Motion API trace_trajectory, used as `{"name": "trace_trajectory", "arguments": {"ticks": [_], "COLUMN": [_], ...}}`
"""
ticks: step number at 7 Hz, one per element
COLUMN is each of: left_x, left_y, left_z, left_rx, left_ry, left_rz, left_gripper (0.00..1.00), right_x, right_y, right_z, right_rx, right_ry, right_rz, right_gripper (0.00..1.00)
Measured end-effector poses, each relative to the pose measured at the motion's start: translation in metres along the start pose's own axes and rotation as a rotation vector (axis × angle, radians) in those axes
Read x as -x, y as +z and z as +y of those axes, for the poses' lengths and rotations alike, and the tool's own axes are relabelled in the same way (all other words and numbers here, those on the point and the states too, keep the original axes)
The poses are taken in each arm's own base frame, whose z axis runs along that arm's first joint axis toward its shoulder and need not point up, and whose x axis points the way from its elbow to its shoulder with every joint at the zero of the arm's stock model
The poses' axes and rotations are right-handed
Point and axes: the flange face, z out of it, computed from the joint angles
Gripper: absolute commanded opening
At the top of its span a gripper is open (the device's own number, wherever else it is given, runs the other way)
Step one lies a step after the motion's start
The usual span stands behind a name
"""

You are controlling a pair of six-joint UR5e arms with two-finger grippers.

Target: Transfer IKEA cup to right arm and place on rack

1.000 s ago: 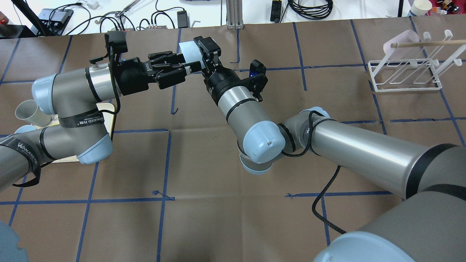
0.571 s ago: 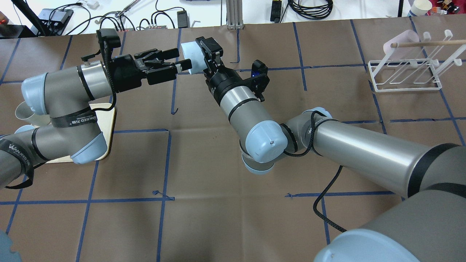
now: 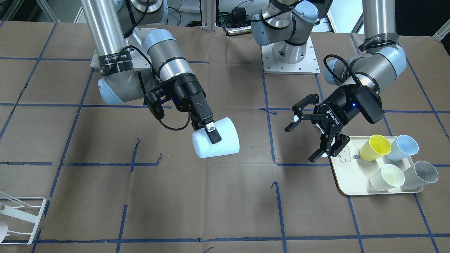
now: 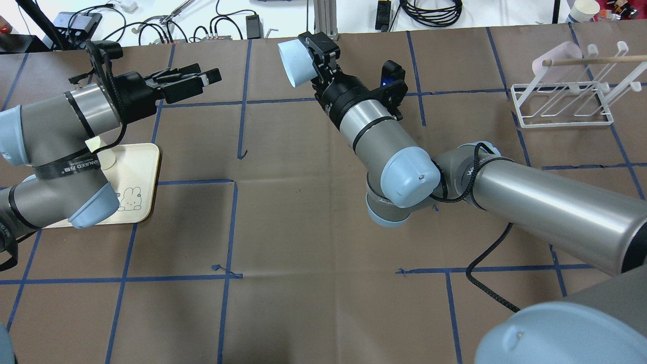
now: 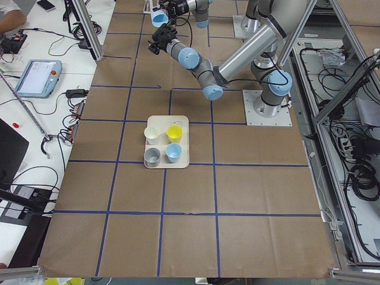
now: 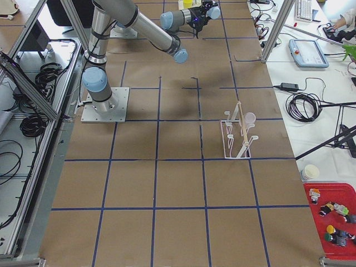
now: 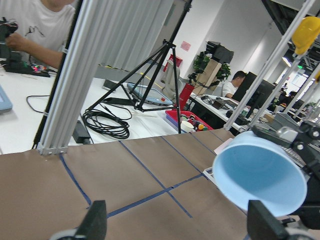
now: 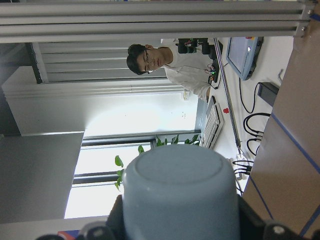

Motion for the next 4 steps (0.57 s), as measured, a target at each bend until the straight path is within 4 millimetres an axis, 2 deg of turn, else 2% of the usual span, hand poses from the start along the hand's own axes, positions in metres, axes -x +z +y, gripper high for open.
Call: {"name": "trace_trajectory", "arguments": {"ticks": [2, 4], "left_x": [0.021, 0.030], "left_y": [0.001, 0.011], "left_z": [0.000, -0.006], "left_rx": [0.022, 0.074], "left_ry": [-0.137, -0.194], "left_rz": [-0.180, -0.322], "left_gripper": [0.99, 0.99], "right_x": [0.007, -0.001], "right_y": [-0.004, -0.016], "right_z": [-0.066, -0.122], "right_rx": [0.001, -0.021], "right_ry": [-0.188, -0.503], "right_rz": [-0.007, 0.029], "right_gripper": [0.39, 0.40]}}
